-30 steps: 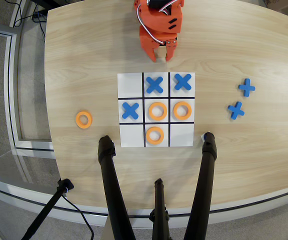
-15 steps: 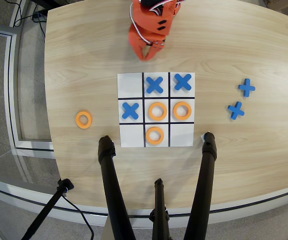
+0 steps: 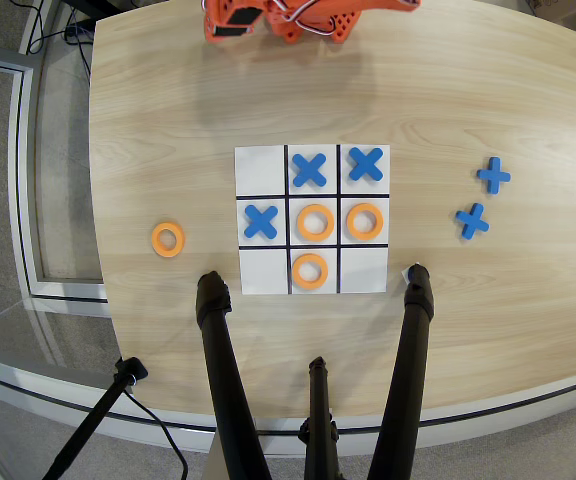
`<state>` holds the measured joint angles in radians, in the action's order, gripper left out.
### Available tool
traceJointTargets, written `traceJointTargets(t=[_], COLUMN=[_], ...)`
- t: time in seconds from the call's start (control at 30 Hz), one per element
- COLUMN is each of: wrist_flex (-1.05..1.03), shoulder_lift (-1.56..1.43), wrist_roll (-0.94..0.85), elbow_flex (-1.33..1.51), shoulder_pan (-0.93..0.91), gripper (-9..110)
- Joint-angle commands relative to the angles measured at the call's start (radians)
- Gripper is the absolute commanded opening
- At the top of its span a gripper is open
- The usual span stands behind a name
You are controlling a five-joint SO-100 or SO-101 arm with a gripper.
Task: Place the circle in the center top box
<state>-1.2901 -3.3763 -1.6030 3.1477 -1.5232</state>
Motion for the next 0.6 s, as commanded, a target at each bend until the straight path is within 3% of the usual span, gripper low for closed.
traceJointTargets(t=[0.0,0.57], wrist_flex=[-0.002,-0.005], shoulder_lift=[-0.020,-0.017], wrist_roll=[0.002,0.002], elbow_flex=[0.055,0.055], shoulder_pan=[-0.083,-0.064], gripper=[0,0])
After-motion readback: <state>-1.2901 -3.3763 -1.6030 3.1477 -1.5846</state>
